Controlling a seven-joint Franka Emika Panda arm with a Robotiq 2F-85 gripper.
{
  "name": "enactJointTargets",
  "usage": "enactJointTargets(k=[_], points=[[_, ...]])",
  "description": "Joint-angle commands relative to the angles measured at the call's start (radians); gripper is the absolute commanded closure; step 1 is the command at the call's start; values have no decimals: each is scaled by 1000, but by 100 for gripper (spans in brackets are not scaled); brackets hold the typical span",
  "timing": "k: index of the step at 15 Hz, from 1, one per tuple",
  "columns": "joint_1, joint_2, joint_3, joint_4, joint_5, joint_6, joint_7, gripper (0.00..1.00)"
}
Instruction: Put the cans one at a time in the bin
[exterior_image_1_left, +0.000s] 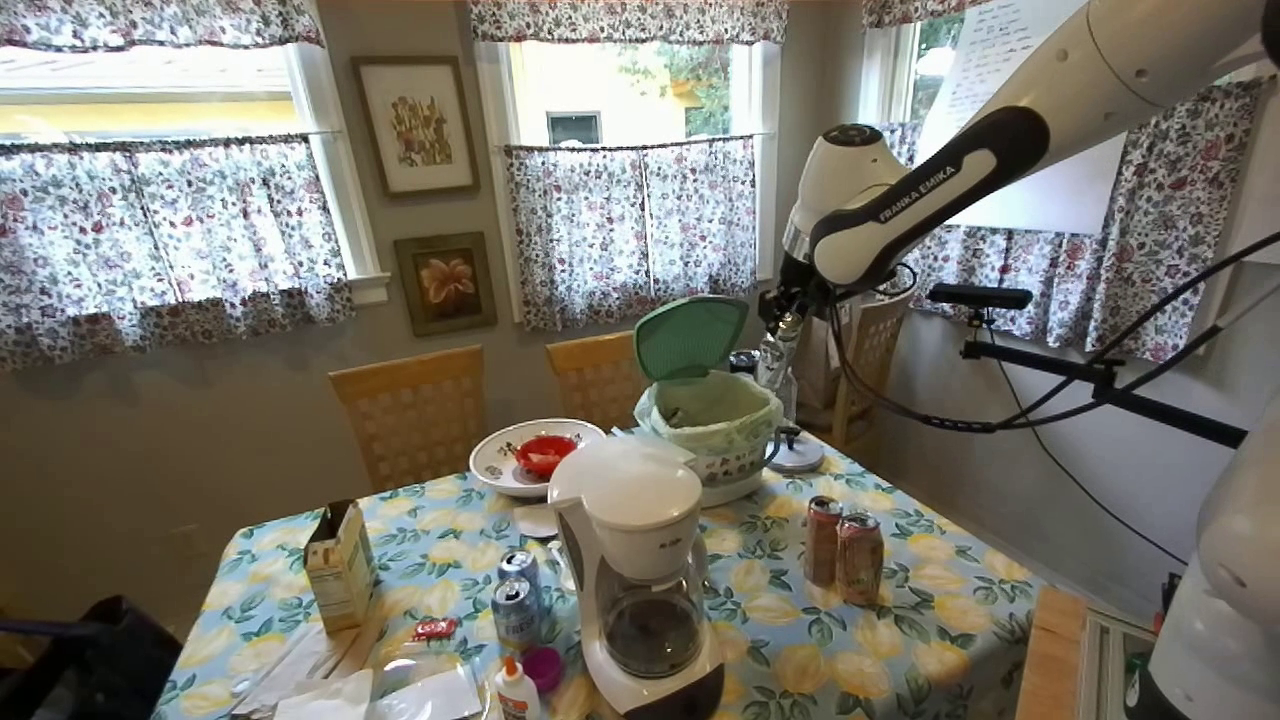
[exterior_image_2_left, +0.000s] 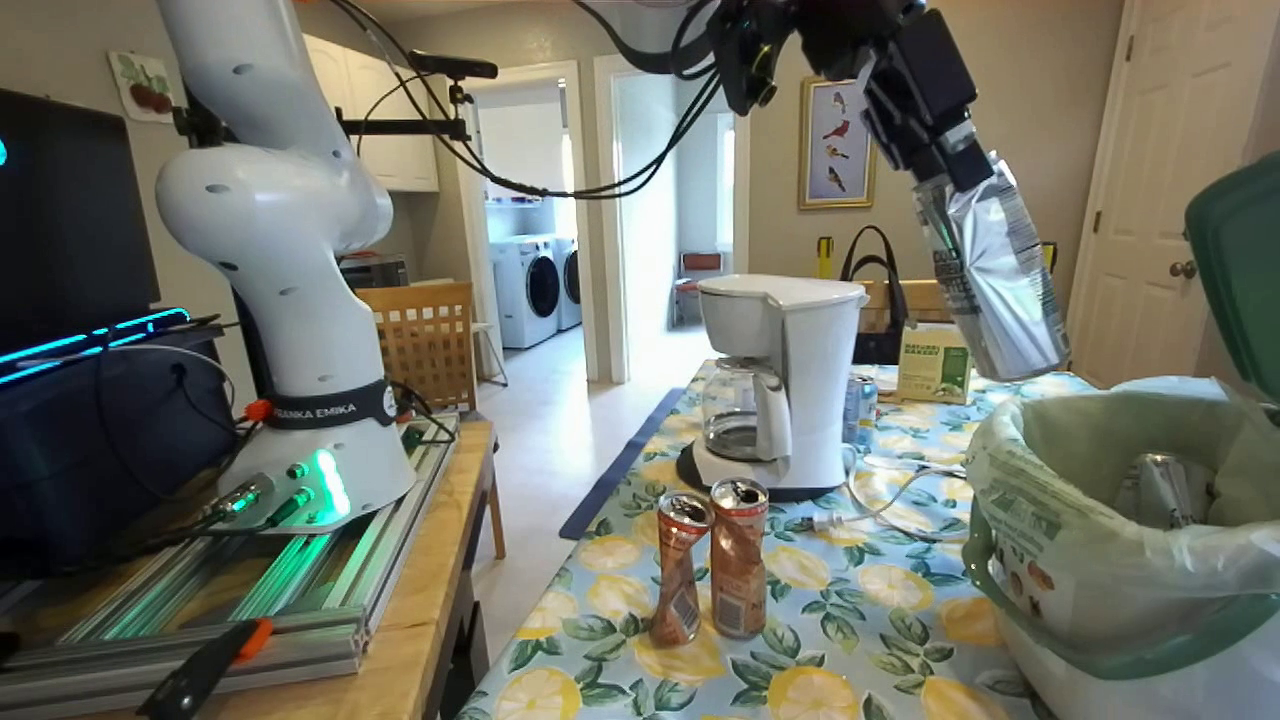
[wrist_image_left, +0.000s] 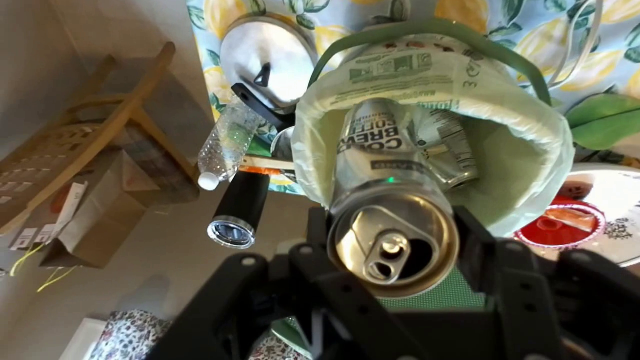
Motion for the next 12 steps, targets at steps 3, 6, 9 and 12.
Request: enactJointTargets(k=[3, 6, 9, 12], points=[[-10, 152, -14, 118, 36, 73, -22, 63], [1, 232, -22, 167, 59, 129, -35, 63], [7, 309, -19, 217, 143, 164, -77, 63], [9, 379, -11, 271, 235, 163, -122, 63]])
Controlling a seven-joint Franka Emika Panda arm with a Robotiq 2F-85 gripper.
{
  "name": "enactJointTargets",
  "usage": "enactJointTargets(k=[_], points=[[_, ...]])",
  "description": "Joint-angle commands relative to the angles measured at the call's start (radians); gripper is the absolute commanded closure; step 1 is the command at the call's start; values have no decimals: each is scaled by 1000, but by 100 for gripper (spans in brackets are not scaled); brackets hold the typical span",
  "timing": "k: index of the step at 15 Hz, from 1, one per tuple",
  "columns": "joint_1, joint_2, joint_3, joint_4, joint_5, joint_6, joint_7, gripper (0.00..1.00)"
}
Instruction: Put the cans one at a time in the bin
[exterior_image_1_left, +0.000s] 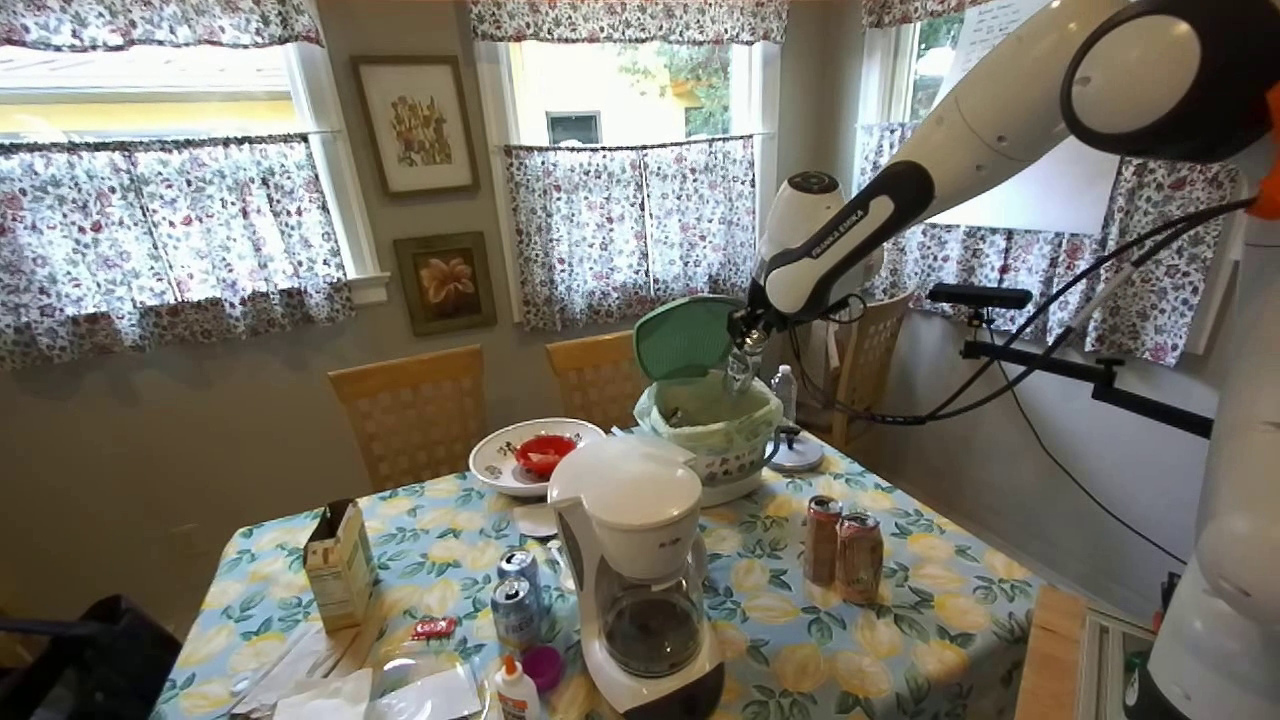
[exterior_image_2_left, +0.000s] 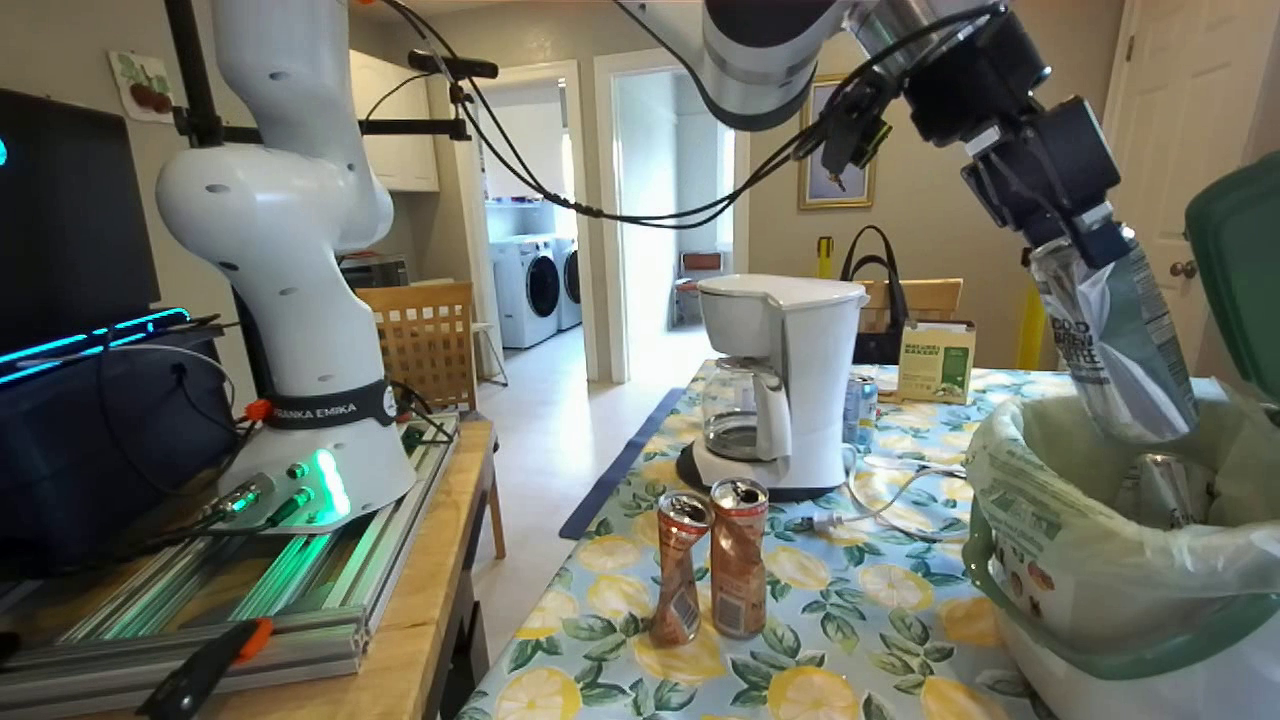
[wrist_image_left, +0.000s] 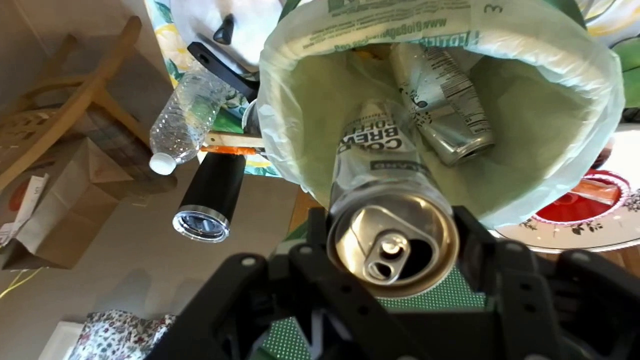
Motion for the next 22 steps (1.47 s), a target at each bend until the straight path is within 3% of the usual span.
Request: enactJointTargets(k=[1, 4, 6, 7, 8, 11, 17, 18, 22], points=[[11, 102, 3, 96, 116, 1, -65, 13], [37, 124, -19, 113, 98, 27, -33, 0], [41, 90, -13, 89, 65, 31, 31, 0], [65, 69, -35, 80, 49, -17, 99, 0], [58, 31, -7, 56, 100, -96, 97, 0], [61, -48, 45, -10, 248, -270, -32, 0], [67, -125, 60, -137, 380, -554, -194, 0], [61, -119, 57, -157, 413, -573, -257, 0], [46, -96, 27, -232, 369, -570, -283, 0]])
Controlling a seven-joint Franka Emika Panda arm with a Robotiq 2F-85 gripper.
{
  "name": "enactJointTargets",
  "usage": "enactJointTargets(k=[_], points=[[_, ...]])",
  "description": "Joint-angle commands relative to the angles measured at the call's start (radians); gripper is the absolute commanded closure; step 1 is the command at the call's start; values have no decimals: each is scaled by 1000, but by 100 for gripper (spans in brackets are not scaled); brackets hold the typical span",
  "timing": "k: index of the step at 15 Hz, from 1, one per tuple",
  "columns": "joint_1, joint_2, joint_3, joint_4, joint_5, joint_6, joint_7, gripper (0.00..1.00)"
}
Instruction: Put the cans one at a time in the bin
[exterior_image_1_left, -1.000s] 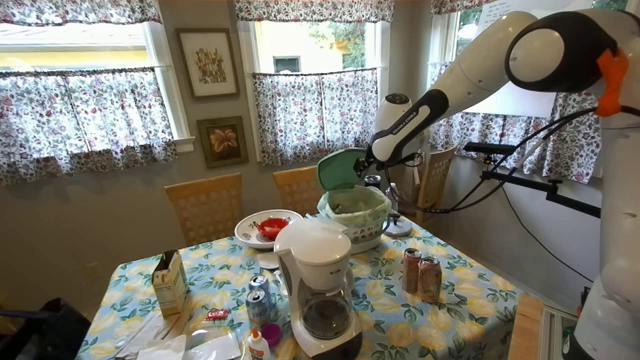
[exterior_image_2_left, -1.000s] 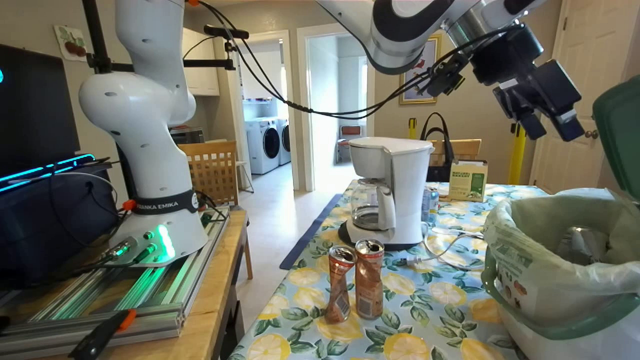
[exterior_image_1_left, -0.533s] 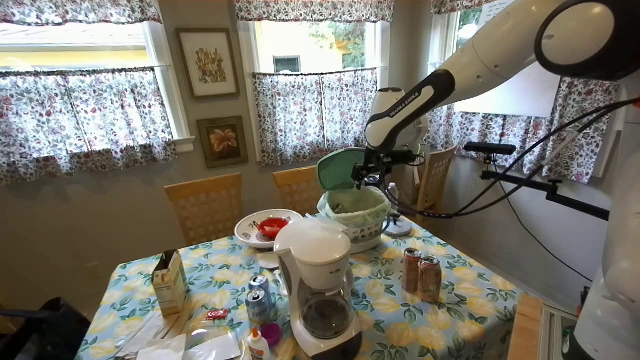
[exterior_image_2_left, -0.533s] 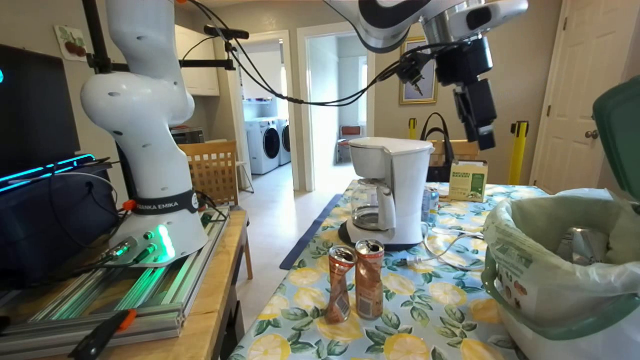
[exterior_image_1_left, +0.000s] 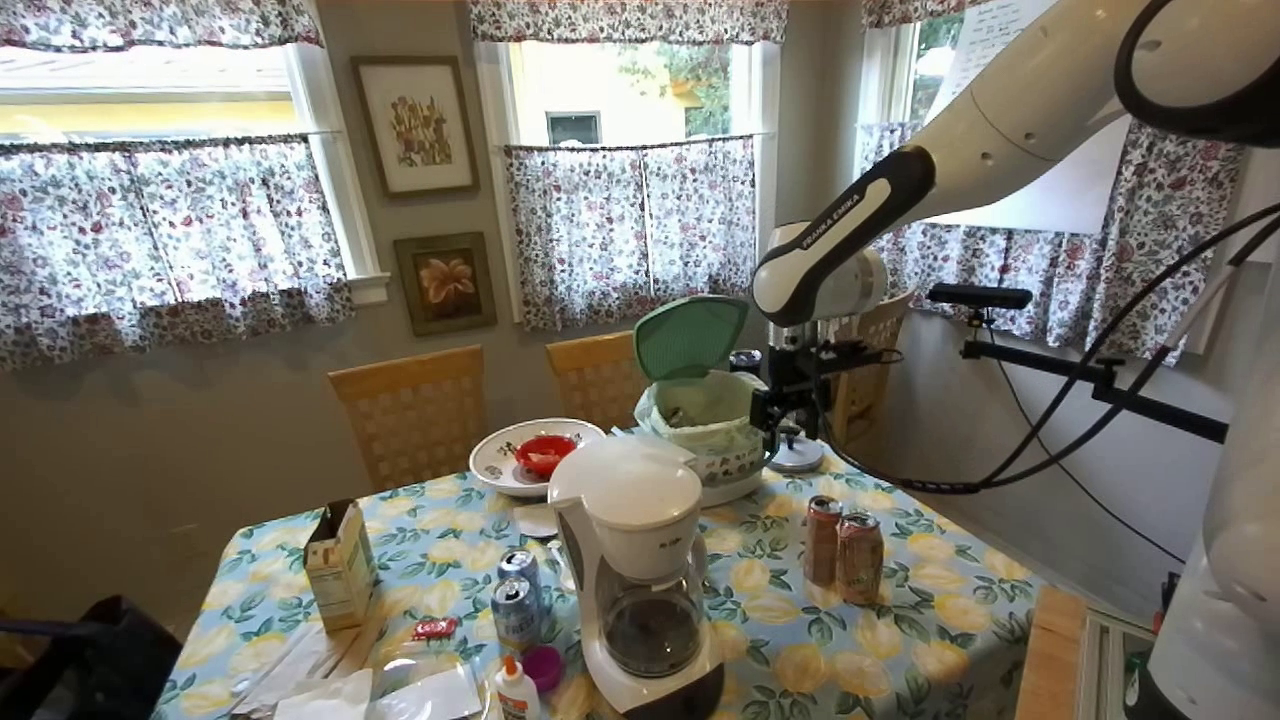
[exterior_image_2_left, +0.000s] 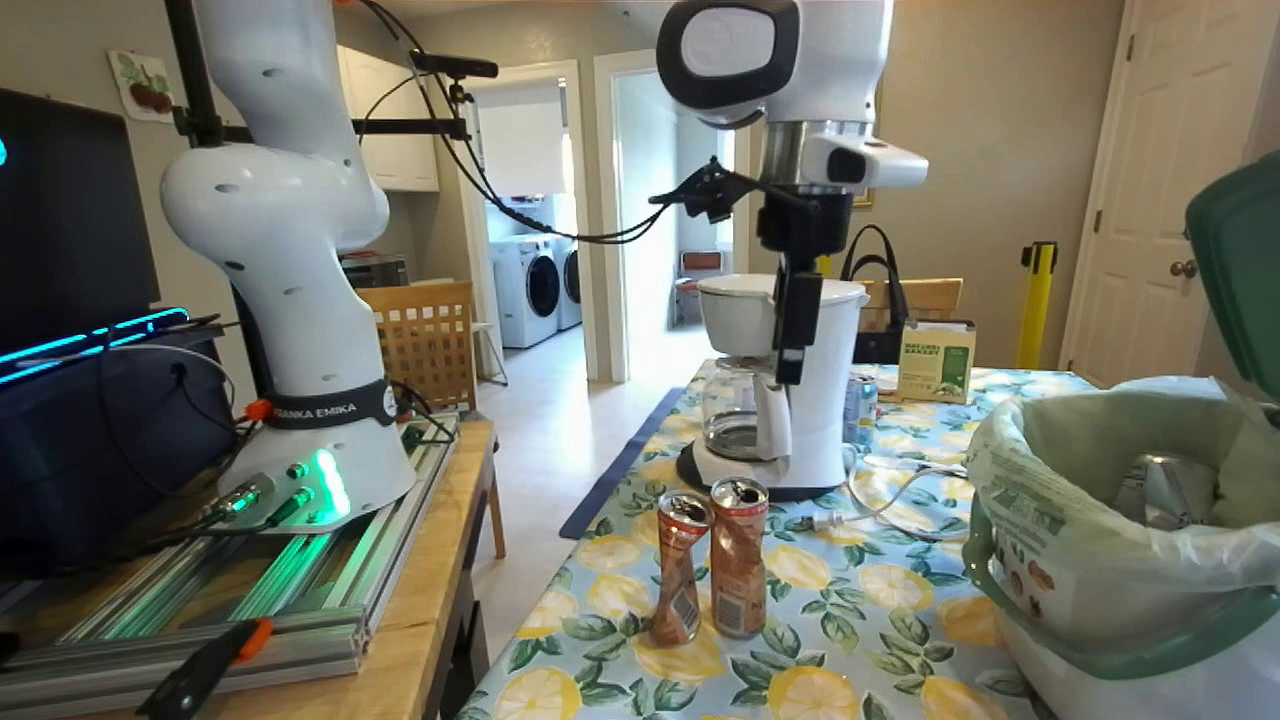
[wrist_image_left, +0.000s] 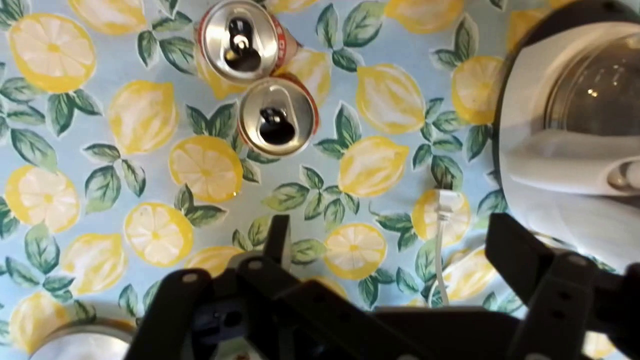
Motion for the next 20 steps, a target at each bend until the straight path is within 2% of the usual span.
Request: enactJointTargets(k=[1, 6, 13, 20], points=[[-13, -3, -20, -79, -13, 27, -58, 0], [-13, 30, -29, -168, -74, 194, -109, 0], [-18, 70, -46, -236, -206, 328, -106, 0], [-27, 107, -54, -282, -226, 499, -148, 0]])
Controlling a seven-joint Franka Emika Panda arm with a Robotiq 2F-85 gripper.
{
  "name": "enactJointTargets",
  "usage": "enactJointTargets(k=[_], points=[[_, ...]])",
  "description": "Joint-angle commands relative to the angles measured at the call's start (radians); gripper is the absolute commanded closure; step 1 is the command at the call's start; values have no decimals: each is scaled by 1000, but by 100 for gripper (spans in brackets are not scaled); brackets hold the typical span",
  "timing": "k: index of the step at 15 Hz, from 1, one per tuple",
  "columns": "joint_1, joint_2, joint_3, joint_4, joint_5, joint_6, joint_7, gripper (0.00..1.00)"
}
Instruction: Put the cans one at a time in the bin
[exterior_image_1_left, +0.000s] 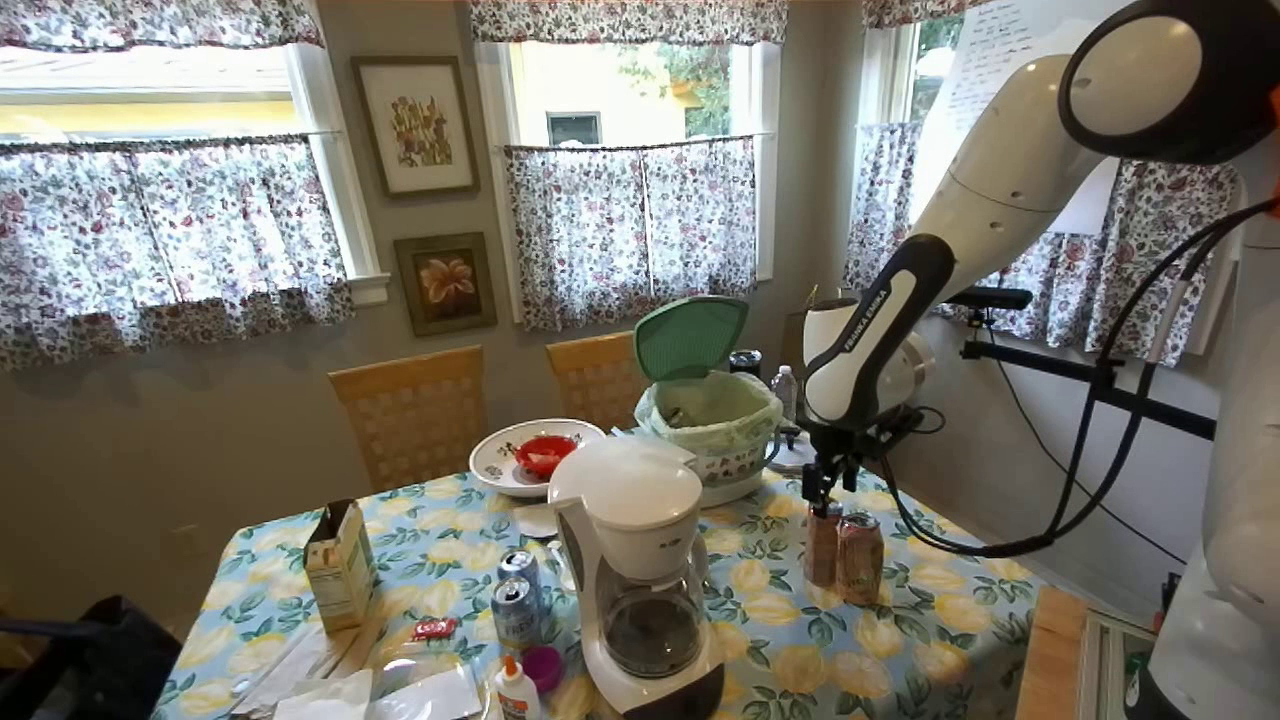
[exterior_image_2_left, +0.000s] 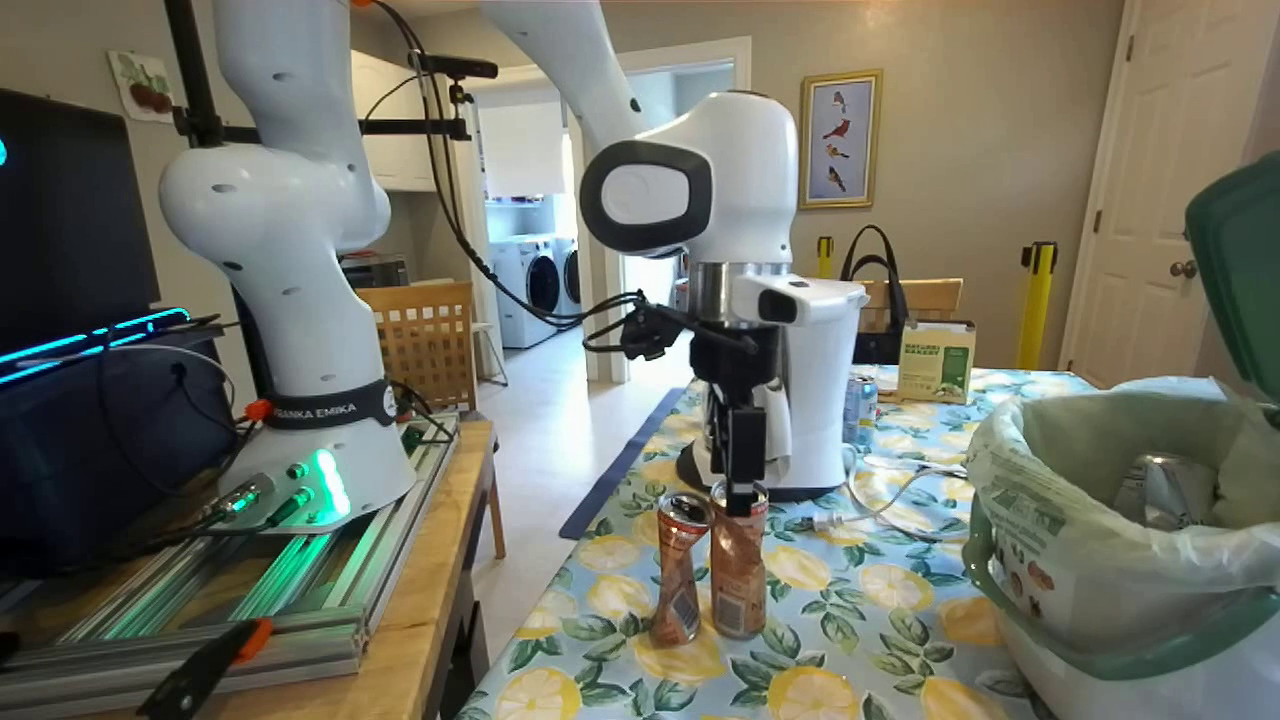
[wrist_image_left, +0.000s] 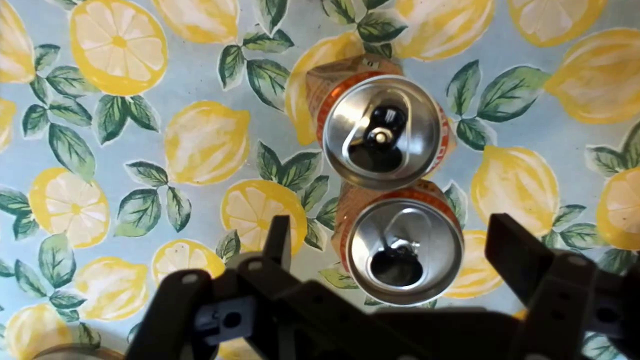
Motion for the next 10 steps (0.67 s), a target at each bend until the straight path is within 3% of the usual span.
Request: enactJointTargets(k=[1, 3, 5, 7, 10], points=[[-11, 24, 0, -27, -14, 110, -33, 7], [-16, 35, 10, -32, 10, 144, -50, 34], [-16, 46, 12, -30, 13, 163, -49, 50], [-12, 50, 7, -30, 2, 183, -34, 62], [-10, 52, 3, -26, -3, 202, -27, 63]])
